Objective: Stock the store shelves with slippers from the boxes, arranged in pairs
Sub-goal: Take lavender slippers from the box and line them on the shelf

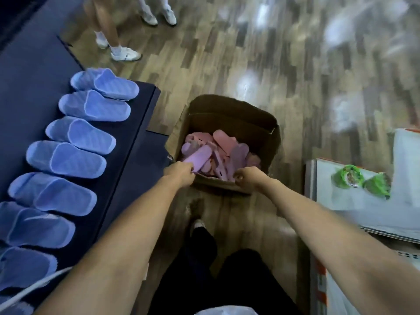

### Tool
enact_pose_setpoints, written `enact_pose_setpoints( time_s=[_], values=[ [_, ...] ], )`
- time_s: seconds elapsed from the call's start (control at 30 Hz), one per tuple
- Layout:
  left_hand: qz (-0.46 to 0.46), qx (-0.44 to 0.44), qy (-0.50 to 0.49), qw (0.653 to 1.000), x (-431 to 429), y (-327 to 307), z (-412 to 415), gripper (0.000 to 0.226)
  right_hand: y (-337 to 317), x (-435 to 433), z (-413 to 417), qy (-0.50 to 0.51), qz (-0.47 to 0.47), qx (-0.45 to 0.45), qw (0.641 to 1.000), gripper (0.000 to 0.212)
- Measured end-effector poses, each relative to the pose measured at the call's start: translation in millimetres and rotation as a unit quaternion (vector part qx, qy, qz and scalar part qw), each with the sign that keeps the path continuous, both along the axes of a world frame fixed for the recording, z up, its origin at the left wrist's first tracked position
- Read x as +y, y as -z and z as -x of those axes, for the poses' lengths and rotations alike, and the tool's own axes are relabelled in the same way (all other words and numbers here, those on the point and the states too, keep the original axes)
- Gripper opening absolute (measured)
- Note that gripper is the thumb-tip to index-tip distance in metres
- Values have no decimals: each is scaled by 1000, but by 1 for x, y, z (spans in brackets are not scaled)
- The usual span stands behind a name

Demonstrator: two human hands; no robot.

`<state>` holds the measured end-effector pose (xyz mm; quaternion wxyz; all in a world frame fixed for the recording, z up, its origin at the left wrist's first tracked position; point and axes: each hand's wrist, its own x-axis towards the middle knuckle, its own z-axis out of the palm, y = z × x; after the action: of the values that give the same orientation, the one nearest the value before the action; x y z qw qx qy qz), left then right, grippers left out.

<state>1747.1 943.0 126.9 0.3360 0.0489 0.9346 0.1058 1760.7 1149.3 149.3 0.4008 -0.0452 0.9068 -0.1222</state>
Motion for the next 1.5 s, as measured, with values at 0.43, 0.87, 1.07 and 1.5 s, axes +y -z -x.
enact_pose_setpoints(
  time_s=[0.43, 0.87, 1.07, 1.5],
  values=[
    [-106, -51, -151, 982, 30, 187, 124, 31, 199, 1, 130, 11, 44, -51, 998, 30],
    [-76, -168, -138, 973, 99, 412, 170, 39, 424, 64, 209, -88, -3, -40, 995, 37],
    [-83, -227, -189, 952, 126, 458, 165, 82, 469, 66, 214, -210, -50, -14, 976, 60],
    [13, -118, -178, 977, 152, 448, 165, 27, 454, 114, 206, -196, -66, -70, 976, 46]
  ],
)
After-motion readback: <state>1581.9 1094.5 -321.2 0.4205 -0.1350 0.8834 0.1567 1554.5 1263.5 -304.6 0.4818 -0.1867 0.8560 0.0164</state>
